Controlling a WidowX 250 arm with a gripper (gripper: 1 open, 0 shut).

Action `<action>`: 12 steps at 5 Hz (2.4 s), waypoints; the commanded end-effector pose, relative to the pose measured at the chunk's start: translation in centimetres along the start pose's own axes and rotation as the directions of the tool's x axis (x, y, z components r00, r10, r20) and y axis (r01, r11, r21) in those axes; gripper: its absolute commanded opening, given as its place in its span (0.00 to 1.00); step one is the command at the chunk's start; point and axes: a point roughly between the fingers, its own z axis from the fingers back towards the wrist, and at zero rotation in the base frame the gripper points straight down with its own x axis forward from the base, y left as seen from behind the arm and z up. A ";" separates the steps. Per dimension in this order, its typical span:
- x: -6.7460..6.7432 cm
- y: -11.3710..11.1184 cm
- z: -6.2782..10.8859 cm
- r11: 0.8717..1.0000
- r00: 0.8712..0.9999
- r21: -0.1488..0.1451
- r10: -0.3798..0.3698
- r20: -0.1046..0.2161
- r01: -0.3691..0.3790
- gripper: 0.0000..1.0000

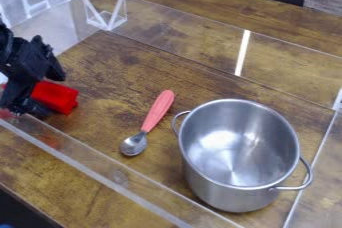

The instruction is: Put the red object in the silver pot

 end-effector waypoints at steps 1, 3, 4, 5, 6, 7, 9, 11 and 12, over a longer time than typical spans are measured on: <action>-0.1 1.1 0.5 0.999 0.999 0.014 -0.048 0.010 0.048 1.00; -1.2 2.4 0.1 0.999 0.999 0.010 -0.034 0.003 0.034 1.00; -1.6 2.9 0.1 1.000 1.000 0.011 -0.018 -0.008 0.018 1.00; -1.9 3.4 -0.1 1.000 1.000 0.012 -0.006 -0.018 0.006 1.00; -2.1 4.0 -0.3 0.999 0.998 0.020 0.045 -0.037 -0.044 0.00; -0.4 4.8 2.7 0.997 0.995 0.021 0.070 -0.065 -0.069 0.00; 3.8 6.4 8.8 0.985 0.977 0.063 0.170 -0.131 -0.163 0.00; 9.6 5.7 8.8 0.962 0.960 0.121 0.258 -0.111 -0.245 0.00; 13.6 6.2 7.4 0.960 0.964 0.123 0.260 -0.047 -0.253 0.00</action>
